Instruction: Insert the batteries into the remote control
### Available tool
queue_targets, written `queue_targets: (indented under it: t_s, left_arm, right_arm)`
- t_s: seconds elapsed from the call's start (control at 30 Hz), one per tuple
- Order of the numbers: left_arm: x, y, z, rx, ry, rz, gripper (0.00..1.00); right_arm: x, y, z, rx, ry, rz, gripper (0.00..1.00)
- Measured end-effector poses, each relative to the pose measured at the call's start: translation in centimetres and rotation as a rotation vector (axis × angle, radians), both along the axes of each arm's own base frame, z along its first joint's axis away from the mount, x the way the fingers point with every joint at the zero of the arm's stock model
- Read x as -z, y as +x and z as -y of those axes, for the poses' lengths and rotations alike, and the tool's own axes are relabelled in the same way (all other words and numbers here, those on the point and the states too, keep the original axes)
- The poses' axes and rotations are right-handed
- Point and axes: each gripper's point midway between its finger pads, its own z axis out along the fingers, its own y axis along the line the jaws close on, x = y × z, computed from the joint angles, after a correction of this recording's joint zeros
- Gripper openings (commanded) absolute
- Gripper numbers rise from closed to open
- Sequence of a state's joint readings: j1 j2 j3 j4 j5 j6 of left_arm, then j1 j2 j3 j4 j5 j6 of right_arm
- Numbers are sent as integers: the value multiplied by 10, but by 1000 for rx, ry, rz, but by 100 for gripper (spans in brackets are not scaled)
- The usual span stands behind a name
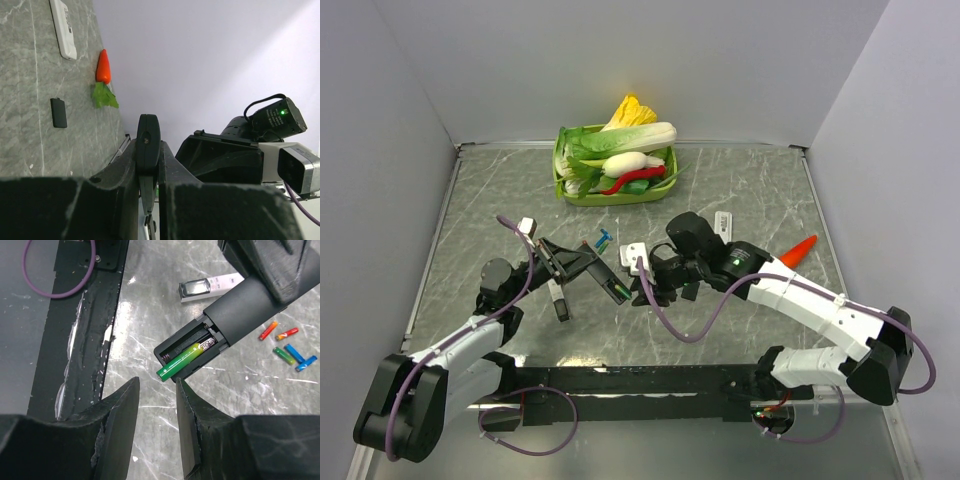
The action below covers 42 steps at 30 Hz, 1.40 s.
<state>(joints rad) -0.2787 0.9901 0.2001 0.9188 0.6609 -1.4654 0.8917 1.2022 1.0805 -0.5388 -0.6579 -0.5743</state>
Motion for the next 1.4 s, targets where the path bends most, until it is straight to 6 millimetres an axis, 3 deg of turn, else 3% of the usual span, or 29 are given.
queue_targets:
  t_s: [0.87, 1.4]
  left_arm:
    - [0, -1, 0, 7, -14, -25, 1]
    - [-1, 0, -2, -4, -13, -28, 1]
  right_arm:
    - [6, 11, -7, 65, -12, -20, 37]
    - [3, 7, -13, 103, -4, -57, 36]
